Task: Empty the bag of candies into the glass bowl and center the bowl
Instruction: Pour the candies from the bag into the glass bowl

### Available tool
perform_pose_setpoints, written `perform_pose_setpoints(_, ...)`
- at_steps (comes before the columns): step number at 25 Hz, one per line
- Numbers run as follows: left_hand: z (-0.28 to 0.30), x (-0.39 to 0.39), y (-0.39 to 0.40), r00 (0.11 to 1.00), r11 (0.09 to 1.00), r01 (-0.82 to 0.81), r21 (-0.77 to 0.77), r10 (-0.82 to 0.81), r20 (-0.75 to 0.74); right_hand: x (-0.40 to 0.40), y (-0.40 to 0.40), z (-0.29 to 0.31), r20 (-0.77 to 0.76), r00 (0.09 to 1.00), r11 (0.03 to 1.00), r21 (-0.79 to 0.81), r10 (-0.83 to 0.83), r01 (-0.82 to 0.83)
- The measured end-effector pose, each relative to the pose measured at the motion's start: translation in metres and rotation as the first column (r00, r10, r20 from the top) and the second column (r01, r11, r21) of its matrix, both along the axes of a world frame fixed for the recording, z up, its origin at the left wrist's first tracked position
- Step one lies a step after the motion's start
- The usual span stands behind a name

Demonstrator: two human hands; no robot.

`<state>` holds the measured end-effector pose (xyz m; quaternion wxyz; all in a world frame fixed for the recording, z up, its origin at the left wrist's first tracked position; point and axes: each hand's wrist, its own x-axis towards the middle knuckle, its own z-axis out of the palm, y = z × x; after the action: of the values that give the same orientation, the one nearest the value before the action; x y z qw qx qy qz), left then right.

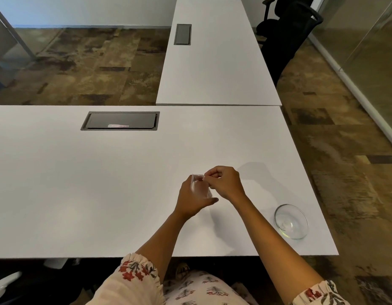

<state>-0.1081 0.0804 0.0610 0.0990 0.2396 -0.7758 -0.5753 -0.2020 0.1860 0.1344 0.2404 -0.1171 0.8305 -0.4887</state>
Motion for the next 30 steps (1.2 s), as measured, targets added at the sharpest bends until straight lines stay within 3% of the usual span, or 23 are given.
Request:
perform_pose_setpoints(6, 0.001, -0.009, 0.009, 0.998, 0.999, -0.021, 0.034, 0.023, -0.056, -0.004, 0.005, 0.005, 0.06, 0.998, 0.994, -0.102, -0.02, 0.026)
perform_pose_setpoints(13, 0.005, -0.011, 0.012, 0.995, 0.992, -0.03, 0.119, 0.018, 0.095, -0.013, 0.021, -0.008, 0.143, 0.983, 0.979, -0.149, -0.116, 0.137)
perform_pose_setpoints(20, 0.004, -0.022, 0.019, 0.973, 0.971, 0.031, 0.237, -0.084, 0.217, -0.018, 0.05, -0.033, 0.25, 0.944, 0.951, -0.168, -0.214, 0.26)
perform_pose_setpoints(24, 0.005, -0.033, 0.032, 0.966, 0.977, 0.076, 0.198, -0.121, 0.227, -0.019, 0.067, -0.04, 0.375, 0.881, 0.903, -0.198, -0.289, 0.381)
perform_pose_setpoints(30, 0.003, -0.055, 0.064, 0.965, 0.982, 0.189, 0.01, -0.188, 0.184, -0.017, 0.102, -0.055, 0.603, 0.727, 0.81, -0.216, -0.328, 0.545)
